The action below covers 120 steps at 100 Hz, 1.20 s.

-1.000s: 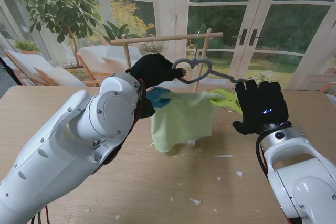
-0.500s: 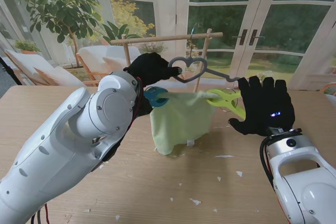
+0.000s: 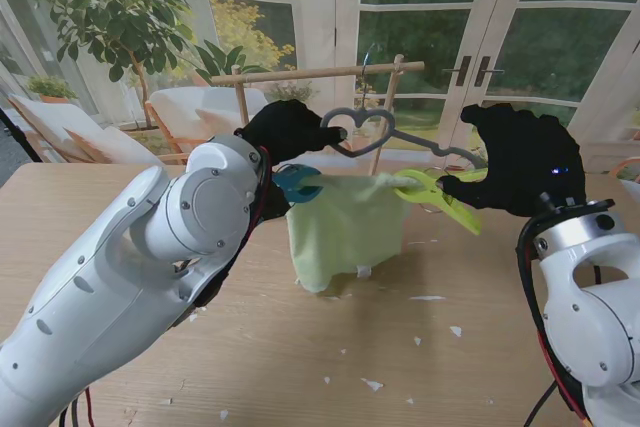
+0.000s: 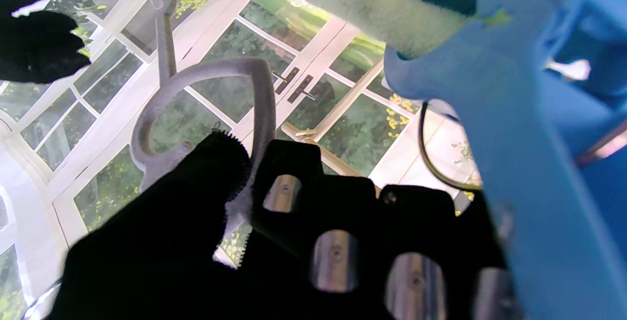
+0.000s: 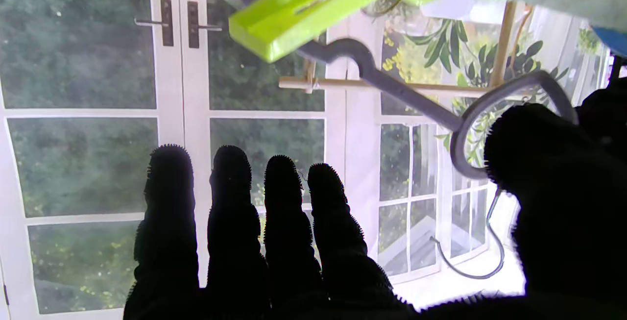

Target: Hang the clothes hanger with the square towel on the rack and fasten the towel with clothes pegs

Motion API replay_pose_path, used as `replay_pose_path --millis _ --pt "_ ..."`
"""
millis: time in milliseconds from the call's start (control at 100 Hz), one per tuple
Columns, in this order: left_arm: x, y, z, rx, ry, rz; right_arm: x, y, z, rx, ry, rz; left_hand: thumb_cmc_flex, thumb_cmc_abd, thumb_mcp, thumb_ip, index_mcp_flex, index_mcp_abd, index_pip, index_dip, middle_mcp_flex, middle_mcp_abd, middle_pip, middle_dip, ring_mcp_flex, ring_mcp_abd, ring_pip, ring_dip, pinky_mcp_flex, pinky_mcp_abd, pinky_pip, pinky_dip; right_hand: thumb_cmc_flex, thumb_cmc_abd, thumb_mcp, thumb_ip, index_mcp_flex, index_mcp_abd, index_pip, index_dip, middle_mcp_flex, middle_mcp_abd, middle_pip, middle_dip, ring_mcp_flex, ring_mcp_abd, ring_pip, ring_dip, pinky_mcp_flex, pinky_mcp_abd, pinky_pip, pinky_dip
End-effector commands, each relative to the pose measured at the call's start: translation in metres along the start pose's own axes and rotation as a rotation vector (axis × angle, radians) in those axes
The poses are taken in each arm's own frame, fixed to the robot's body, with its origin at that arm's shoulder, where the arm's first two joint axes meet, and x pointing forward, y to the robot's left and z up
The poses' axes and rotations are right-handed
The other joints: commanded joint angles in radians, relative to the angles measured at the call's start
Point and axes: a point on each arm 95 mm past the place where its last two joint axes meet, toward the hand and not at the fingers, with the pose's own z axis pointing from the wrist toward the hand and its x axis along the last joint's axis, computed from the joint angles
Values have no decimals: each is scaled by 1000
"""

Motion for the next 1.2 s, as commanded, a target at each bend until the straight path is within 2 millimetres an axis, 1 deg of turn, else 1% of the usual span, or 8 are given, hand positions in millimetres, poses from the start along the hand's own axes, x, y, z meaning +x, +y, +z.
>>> replay_pose_path --millis 0,270,520,850,950,1050,1140,1190 --pt "3 -1 -1 -8 12 -6 4 11 3 -14 5 -9 25 63 60 52 88 9 95 31 29 -130 104 1 29 -112 126 3 35 -30 295 17 4 10 -17 24 9 -6 -3 7 4 -14 -21 -8 9 -18 -25 -17 -20 -18 -31 535" --pt "-1 1 5 -20 -11 -7 7 17 19 30 33 73 27 66 56 49 87 10 95 32 29 -130 104 1 29 -111 125 3 35 -29 295 16 25 -5 -16 25 20 -12 -4 0 12 -19 -32 -10 11 -31 -43 -35 -34 -38 -66 509" --pt "-6 1 7 -34 -3 -29 6 -2 46 101 106 202 19 60 65 51 90 9 95 32 29 -129 105 2 29 -112 126 3 34 -28 295 17 96 8 -48 34 58 -60 8 -11 59 -58 -72 -24 43 -71 -101 -86 -47 -83 -141 427" --pt "-11 -2 9 -37 -11 -36 6 -23 67 177 108 258 19 63 66 49 90 9 95 32 29 -129 105 2 29 -108 125 4 34 -25 295 18 120 21 -59 37 97 -83 23 -18 117 -73 -78 -26 95 -86 -107 -92 -39 -93 -143 408" --pt "-14 -3 10 -44 -10 -58 8 -29 74 186 113 280 19 63 66 48 90 9 95 32 29 -129 105 2 29 -107 125 4 33 -23 295 18 137 22 -62 38 118 -106 40 -13 146 -87 -56 -15 132 -96 -89 -83 -28 -94 -133 408" --pt "-15 -3 10 -49 -6 -73 13 -37 81 202 129 312 19 62 67 48 90 9 95 32 29 -127 105 2 29 -104 125 4 33 -20 295 19 188 37 -102 42 154 -149 98 10 196 -110 -8 8 194 -105 -43 -43 1 -107 -86 419" --pt "-16 -4 10 -47 -2 -74 19 -45 87 201 145 324 17 62 67 48 90 9 95 32 29 -126 105 2 29 -103 125 5 33 -18 295 19 222 63 -140 47 210 -199 175 52 270 -137 56 47 273 -109 35 12 46 -122 -25 445" --pt "-17 -4 11 -45 0 -74 23 -50 90 198 152 327 17 60 68 48 90 9 95 32 29 -126 105 2 29 -102 125 5 33 -17 295 19 225 77 -156 49 223 -217 223 94 283 -142 112 96 293 -106 107 61 68 -129 20 474"
